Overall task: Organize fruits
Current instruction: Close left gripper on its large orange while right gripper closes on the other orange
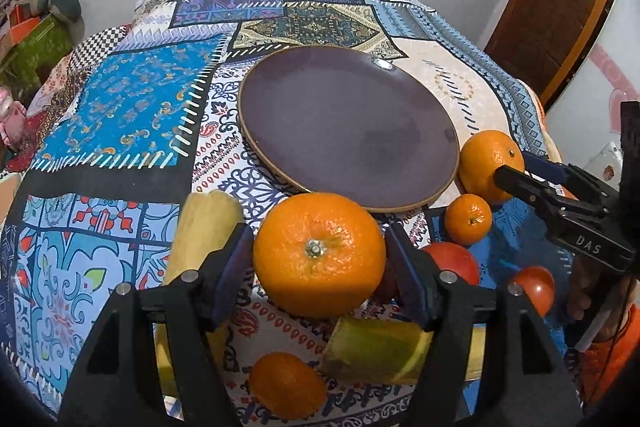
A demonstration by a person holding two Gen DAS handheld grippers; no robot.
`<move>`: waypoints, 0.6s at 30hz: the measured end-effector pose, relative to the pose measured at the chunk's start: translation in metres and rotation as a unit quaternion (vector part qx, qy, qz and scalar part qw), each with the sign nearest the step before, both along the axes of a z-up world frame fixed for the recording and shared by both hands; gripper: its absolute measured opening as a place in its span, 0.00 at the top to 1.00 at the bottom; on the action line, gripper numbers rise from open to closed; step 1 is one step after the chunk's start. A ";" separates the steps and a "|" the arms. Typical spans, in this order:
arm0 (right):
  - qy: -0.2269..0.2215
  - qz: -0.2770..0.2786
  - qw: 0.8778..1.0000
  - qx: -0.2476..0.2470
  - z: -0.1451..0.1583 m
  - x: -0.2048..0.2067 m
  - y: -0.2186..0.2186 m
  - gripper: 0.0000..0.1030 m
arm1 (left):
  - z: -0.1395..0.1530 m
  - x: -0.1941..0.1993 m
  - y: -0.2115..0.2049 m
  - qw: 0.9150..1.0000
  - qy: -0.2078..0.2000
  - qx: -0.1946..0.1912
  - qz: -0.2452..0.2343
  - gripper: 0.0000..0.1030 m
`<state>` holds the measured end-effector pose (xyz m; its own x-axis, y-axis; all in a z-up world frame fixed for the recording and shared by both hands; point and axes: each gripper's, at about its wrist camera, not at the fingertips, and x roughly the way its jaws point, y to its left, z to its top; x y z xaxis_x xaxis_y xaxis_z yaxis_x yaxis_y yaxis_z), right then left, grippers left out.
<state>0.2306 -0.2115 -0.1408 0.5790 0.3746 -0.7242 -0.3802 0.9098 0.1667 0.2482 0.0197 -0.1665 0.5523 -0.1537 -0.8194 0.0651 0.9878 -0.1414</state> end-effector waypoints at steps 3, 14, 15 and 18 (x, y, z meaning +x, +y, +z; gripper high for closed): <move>0.004 -0.002 1.000 0.000 -0.003 0.000 0.001 0.37 | -0.002 0.000 -0.003 1.000 0.001 0.010 -0.003 0.35; 0.017 -0.001 1.000 -0.022 -0.012 0.005 0.010 0.32 | -0.010 0.002 -0.004 1.000 0.012 0.009 -0.007 0.35; 0.022 0.000 0.999 -0.027 -0.014 0.006 0.012 0.32 | -0.010 0.002 -0.004 1.000 0.012 0.009 -0.007 0.35; 0.028 -0.005 0.999 -0.015 -0.017 0.009 0.010 0.33 | -0.009 0.002 -0.004 1.000 0.011 0.007 -0.007 0.35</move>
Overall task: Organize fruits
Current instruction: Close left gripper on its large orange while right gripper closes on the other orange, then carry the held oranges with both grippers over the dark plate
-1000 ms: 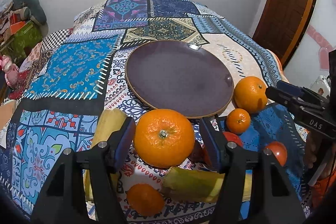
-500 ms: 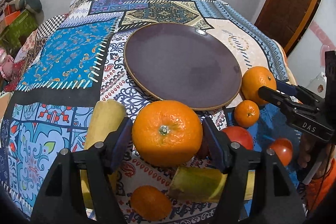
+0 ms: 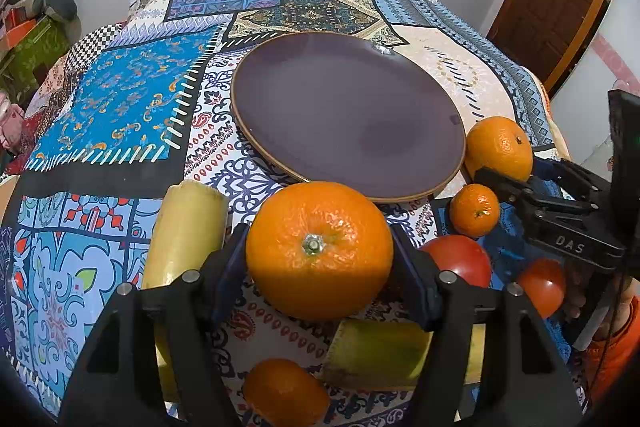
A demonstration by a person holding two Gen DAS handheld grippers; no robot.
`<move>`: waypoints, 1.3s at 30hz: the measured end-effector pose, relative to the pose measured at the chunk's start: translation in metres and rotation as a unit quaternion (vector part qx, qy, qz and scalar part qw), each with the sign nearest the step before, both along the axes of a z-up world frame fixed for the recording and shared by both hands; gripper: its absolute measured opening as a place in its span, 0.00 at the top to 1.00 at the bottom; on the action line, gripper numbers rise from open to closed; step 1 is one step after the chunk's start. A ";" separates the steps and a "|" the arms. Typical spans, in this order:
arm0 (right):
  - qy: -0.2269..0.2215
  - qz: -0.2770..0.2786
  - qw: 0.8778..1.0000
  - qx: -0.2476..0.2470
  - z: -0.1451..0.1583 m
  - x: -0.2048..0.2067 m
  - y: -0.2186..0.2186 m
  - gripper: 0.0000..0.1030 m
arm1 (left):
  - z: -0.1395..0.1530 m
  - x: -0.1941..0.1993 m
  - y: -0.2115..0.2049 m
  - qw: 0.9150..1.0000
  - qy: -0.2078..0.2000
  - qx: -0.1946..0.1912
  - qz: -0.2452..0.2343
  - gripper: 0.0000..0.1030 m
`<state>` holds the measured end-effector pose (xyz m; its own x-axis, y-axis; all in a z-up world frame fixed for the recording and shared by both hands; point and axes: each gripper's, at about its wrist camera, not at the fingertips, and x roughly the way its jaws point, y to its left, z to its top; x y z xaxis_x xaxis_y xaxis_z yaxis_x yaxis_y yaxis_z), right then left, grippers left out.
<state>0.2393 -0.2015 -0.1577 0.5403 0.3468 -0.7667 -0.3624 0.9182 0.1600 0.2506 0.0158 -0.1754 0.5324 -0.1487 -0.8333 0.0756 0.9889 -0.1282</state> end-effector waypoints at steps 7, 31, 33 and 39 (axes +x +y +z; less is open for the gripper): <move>-0.004 -0.006 1.000 0.009 0.002 -0.003 -0.002 0.35 | 0.005 -0.004 -0.003 1.000 -0.010 0.006 -0.001 0.35; -0.083 0.001 0.996 0.035 0.068 -0.023 0.008 0.36 | 0.080 -0.027 -0.006 0.996 -0.089 0.010 -0.014 0.36; -0.086 0.002 0.996 0.038 0.071 -0.021 0.011 0.36 | 0.088 -0.024 -0.004 0.996 -0.094 0.005 -0.012 0.36; -0.091 0.010 0.995 0.039 0.074 -0.013 0.023 0.36 | 0.099 -0.010 0.000 0.995 -0.101 0.008 -0.004 0.36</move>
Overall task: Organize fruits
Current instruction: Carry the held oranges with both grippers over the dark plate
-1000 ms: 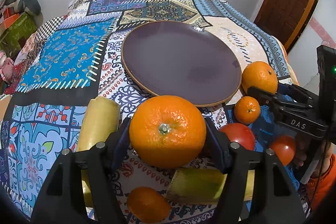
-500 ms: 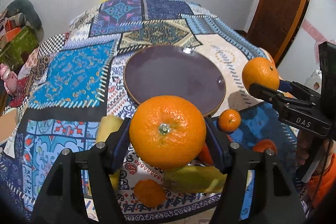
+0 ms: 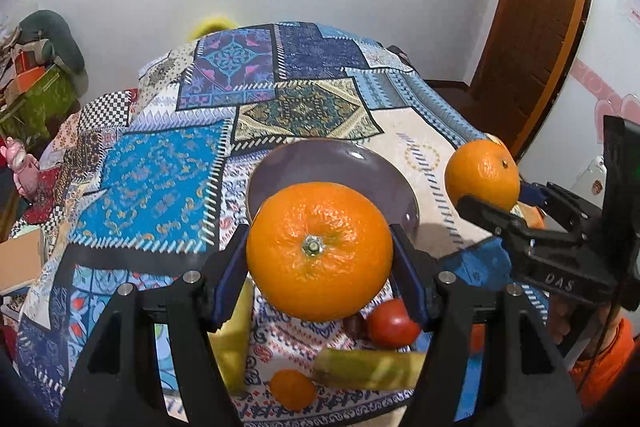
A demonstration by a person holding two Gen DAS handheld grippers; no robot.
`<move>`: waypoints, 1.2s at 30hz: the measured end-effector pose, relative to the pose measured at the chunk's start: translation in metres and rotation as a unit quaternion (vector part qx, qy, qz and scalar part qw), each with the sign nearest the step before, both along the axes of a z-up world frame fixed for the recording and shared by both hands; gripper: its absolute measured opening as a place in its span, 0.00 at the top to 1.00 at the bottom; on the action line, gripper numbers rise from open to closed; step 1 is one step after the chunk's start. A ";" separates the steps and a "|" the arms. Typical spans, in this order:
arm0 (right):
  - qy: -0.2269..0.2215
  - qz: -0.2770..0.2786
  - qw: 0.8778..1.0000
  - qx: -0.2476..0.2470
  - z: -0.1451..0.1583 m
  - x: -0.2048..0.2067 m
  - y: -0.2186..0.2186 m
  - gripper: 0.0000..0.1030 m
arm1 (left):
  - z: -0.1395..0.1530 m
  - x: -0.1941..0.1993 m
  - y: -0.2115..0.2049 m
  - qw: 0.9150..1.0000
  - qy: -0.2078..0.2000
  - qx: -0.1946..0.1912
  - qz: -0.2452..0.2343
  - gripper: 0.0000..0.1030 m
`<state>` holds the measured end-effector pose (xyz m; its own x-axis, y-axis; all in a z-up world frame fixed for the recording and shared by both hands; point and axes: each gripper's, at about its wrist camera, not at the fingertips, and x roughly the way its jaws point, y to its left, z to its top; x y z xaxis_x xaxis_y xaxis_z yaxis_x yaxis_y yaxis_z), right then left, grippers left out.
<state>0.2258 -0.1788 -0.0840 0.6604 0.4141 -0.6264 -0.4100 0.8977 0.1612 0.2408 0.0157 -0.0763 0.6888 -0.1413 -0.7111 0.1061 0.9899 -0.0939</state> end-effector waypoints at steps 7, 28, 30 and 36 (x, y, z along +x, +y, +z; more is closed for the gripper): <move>0.002 0.008 1.000 0.001 -0.004 0.012 0.013 0.36 | -0.002 0.022 0.004 1.000 -0.001 0.005 0.008 0.36; 0.044 0.035 0.998 -0.028 -0.035 0.051 0.036 0.36 | -0.050 0.090 0.011 0.999 0.049 -0.001 0.010 0.36; 0.051 0.039 0.997 -0.033 -0.036 0.054 0.038 0.36 | -0.053 0.094 0.011 0.999 0.053 -0.004 0.009 0.36; 0.060 0.057 0.995 -0.052 -0.039 0.061 0.044 0.36 | -0.059 0.109 0.011 0.997 0.069 -0.016 0.006 0.36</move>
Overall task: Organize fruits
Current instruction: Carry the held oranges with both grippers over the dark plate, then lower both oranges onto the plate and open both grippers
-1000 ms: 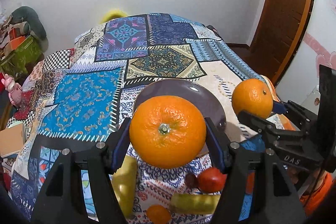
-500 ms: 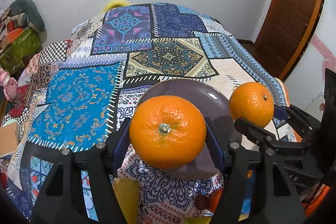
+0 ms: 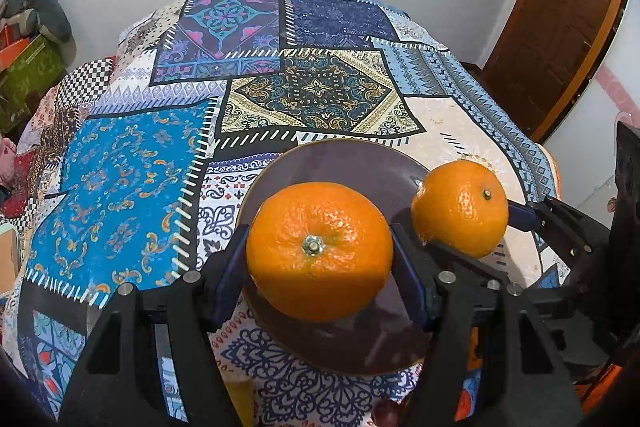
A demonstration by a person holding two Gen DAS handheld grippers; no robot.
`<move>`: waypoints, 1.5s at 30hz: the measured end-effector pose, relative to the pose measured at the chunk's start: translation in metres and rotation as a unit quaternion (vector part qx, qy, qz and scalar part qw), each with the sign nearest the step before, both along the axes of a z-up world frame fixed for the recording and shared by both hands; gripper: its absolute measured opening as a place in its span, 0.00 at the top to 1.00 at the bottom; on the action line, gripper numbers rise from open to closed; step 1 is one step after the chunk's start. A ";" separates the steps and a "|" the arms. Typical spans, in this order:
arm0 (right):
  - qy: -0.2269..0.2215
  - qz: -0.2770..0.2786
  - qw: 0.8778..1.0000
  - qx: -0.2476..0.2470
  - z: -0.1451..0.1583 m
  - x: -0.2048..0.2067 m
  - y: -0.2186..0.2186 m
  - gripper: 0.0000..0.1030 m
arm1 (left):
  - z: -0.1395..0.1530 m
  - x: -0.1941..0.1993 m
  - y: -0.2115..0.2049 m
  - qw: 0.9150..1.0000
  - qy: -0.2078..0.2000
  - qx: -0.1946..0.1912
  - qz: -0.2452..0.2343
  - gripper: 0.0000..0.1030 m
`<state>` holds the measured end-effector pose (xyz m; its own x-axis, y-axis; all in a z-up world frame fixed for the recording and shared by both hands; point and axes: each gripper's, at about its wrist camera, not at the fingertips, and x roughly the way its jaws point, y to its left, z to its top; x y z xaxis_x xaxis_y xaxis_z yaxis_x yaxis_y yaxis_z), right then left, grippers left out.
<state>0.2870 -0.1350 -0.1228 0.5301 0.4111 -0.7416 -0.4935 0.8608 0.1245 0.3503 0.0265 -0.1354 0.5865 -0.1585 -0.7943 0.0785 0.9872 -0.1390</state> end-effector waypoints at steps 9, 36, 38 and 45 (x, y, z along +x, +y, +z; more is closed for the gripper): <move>0.014 0.038 0.999 -0.035 -0.007 0.014 0.013 0.36 | -0.010 0.012 -0.008 1.000 0.019 0.005 -0.018 0.36; 0.029 0.041 0.998 -0.037 -0.024 0.019 0.008 0.34 | -0.032 0.028 -0.011 0.998 0.062 -0.008 -0.010 0.35; 0.022 0.036 0.998 -0.038 -0.021 0.017 0.007 0.33 | -0.024 0.023 -0.012 0.999 0.049 -0.006 -0.011 0.35; -0.010 0.019 0.999 -0.035 0.001 0.003 0.000 0.23 | 0.008 -0.003 -0.014 1.000 0.005 0.020 -0.014 0.35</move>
<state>0.2897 -0.1347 -0.1214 0.5295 0.3789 -0.7590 -0.5283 0.8473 0.0544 0.3471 0.0122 -0.1270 0.5736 -0.1429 -0.8066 0.1048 0.9894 -0.1008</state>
